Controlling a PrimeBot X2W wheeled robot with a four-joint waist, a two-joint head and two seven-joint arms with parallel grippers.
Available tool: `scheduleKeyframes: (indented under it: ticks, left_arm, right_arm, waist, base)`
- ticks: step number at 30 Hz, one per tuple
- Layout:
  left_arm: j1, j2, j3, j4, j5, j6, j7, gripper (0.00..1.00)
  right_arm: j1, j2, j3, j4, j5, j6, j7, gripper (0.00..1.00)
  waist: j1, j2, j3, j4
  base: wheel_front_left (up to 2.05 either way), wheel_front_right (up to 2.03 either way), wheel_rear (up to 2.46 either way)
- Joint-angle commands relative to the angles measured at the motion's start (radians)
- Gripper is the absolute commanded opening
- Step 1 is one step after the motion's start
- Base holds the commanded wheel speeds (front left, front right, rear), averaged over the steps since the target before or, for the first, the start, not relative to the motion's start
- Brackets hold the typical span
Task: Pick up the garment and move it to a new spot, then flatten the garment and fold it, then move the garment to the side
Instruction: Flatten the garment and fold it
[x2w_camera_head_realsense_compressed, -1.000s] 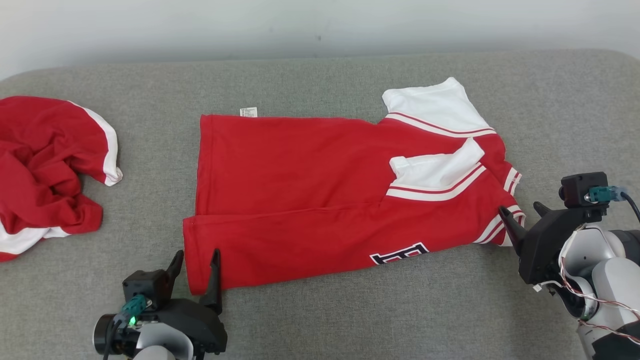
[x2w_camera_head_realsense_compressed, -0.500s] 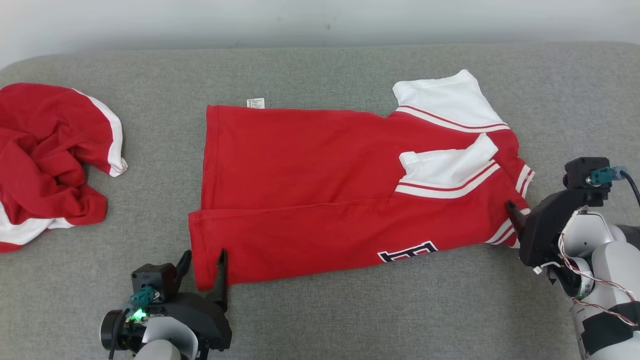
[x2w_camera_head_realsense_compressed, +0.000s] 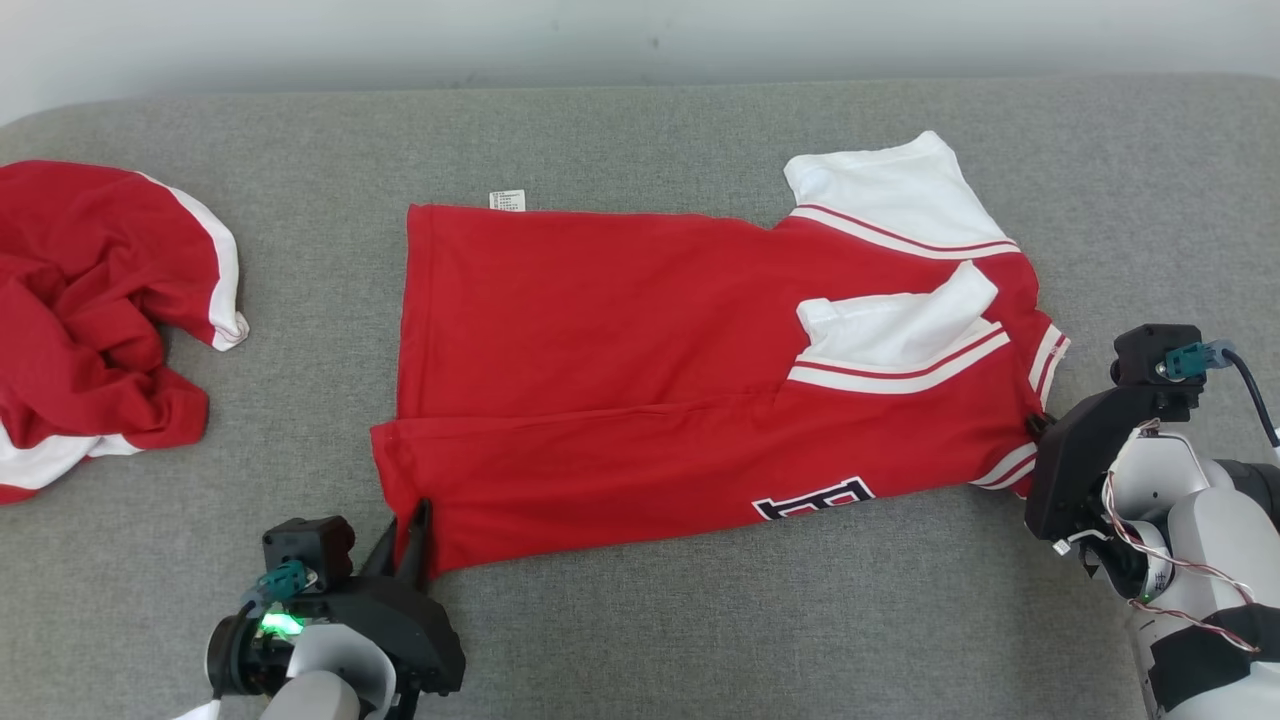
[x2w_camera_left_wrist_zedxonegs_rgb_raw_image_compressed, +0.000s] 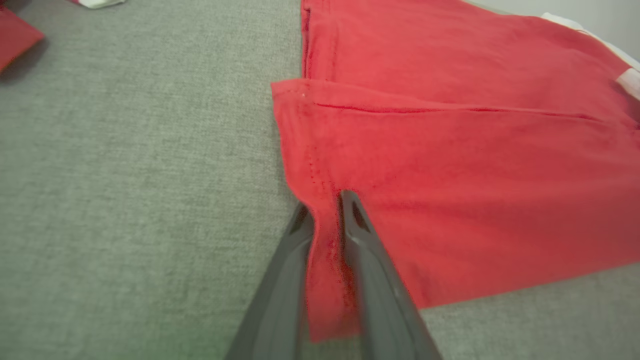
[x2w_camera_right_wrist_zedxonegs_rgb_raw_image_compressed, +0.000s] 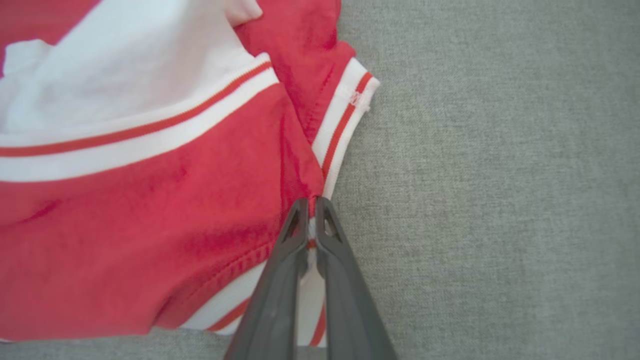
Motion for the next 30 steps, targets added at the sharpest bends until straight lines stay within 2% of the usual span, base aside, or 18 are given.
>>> scheduleKeyframes:
  ticks: [1, 7, 11, 21, 30]
  left_arm:
    - [0.018, -0.004, -0.009, 0.023, -0.005, -0.002, 0.020, 0.00]
    - [0.018, -0.003, -0.009, 0.033, -0.015, -0.003, 0.017, 0.00]
    - [0.038, -0.003, -0.002, 0.028, -0.028, -0.003, -0.001, 0.00]
    - [0.119, 0.023, 0.007, -0.023, -0.045, 0.011, -0.011, 0.00]
    - [0.214, 0.043, 0.002, -0.111, -0.051, 0.032, -0.005, 0.00]
  right_arm:
    - [0.012, -0.002, 0.000, 0.001, 0.006, -0.003, 0.001, 0.00]
    - [0.028, -0.006, 0.008, -0.012, 0.026, -0.003, -0.019, 0.00]
    - [0.079, -0.009, 0.011, -0.072, 0.068, -0.003, -0.054, 0.00]
    - [0.340, -0.027, -0.009, -0.336, 0.099, -0.003, -0.072, 0.00]
    - [0.522, -0.003, -0.043, -0.409, 0.066, -0.003, -0.079, 0.00]
  waist:
    - [0.0000, 0.0000, 0.000, -0.001]
    - [0.0000, 0.0000, -0.002, -0.002]
    - [0.0000, 0.0000, -0.026, 0.002]
    - [0.0000, 0.0000, -0.089, -0.026]
    - [0.0000, 0.0000, -0.115, -0.033]
  base:
    - [0.00, 0.00, 0.00]
    - [0.00, 0.00, 0.00]
    - [0.00, 0.00, 0.00]
    - [0.00, 0.00, 0.00]
    - [0.00, 0.00, 0.00]
